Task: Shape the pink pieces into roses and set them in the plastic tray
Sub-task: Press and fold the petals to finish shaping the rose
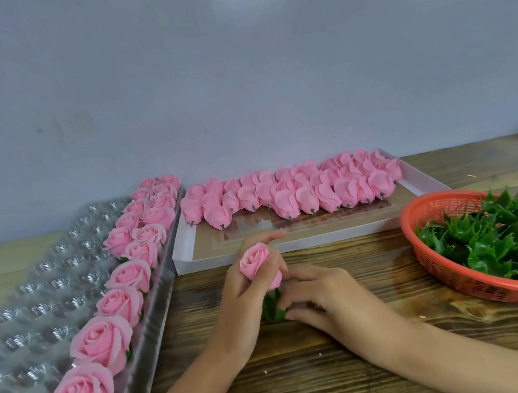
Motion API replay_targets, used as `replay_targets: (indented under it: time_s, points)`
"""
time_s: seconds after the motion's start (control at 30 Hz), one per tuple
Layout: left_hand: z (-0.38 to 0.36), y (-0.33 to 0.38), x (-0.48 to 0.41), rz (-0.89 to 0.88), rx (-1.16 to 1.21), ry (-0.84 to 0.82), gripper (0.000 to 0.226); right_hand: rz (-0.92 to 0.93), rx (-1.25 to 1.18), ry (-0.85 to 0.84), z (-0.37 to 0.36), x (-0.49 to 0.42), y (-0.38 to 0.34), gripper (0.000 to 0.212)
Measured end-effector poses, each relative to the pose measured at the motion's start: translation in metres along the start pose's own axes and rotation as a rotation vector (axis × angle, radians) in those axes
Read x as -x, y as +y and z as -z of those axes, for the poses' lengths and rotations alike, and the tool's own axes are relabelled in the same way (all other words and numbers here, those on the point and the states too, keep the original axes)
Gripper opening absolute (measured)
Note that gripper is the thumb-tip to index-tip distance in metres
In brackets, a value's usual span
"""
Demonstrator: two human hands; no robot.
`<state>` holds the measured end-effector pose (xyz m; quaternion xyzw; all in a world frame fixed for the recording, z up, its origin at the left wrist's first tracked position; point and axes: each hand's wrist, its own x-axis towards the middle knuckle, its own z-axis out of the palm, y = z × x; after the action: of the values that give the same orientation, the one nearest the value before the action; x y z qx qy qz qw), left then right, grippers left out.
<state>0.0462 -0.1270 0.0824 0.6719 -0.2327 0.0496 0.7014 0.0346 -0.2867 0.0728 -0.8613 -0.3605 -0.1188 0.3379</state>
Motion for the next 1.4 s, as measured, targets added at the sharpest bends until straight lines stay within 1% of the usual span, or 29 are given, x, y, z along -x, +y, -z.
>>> replay_targets:
  time_s: [0.07,0.13,0.2,0.23,0.33,0.4,0.43,0.5,0.57,0.63,0.73,0.93,1.07,1.13,1.23,1.33,1.4]
  points:
    - [0.000,0.000,-0.001,0.003,0.004,-0.024,0.010,-0.002,-0.042,0.033,0.000,0.000,-0.001,0.008]
    - [0.000,0.000,-0.001,0.013,0.010,-0.014,0.012,-0.027,-0.101,0.083,0.001,0.000,-0.002,0.014]
    - [0.000,0.000,-0.001,0.025,0.010,-0.005,0.014,-0.079,-0.179,0.131,0.001,0.001,-0.003,0.022]
    - [0.000,0.000,-0.001,0.030,0.005,-0.004,0.016,-0.110,-0.213,0.144,0.000,0.001,-0.003,0.023]
    - [-0.001,0.000,-0.002,0.046,0.009,0.018,0.015,-0.171,-0.258,0.134,0.000,0.001,-0.002,0.018]
    - [-0.001,0.001,-0.002,0.051,0.011,0.035,0.013,-0.157,-0.253,0.120,0.001,0.001,-0.003,0.022]
    - [-0.001,0.002,-0.002,0.050,0.002,0.037,0.015,-0.148,-0.245,0.114,0.002,0.001,-0.003,0.023]
    - [-0.001,0.003,-0.001,0.047,-0.012,0.036,0.020,-0.141,-0.225,0.104,0.002,0.001,-0.003,0.020]
    - [-0.001,0.004,-0.001,0.042,-0.011,0.034,0.017,-0.142,-0.213,0.102,0.002,0.001,-0.002,0.017]
    - [-0.001,0.004,0.000,0.049,-0.006,0.018,0.013,-0.141,-0.221,0.103,0.002,0.001,-0.002,0.018]
    - [-0.001,0.002,-0.001,0.086,-0.008,0.004,0.015,-0.144,-0.262,0.100,0.000,0.002,-0.001,0.017]
    - [-0.001,-0.001,-0.003,0.135,-0.004,0.055,0.015,-0.300,-0.525,0.105,-0.003,0.001,0.000,0.009]
    - [0.000,-0.005,-0.004,0.147,-0.021,0.100,0.029,-0.422,-0.725,0.071,-0.002,-0.002,-0.005,0.014]
    - [0.000,-0.007,-0.005,0.133,-0.065,0.104,0.031,-0.507,-0.862,0.065,0.001,-0.004,-0.007,0.017]
    - [0.000,-0.010,-0.004,0.131,-0.134,0.094,0.027,-0.628,-1.071,0.104,0.004,-0.005,-0.011,0.018]
    - [-0.001,-0.010,-0.003,0.131,-0.183,0.093,0.037,-0.736,-1.275,0.162,0.006,-0.007,-0.012,0.023]
    - [-0.003,-0.009,-0.003,0.120,-0.201,0.089,0.040,-0.774,-1.333,0.154,0.009,-0.009,-0.010,0.025]
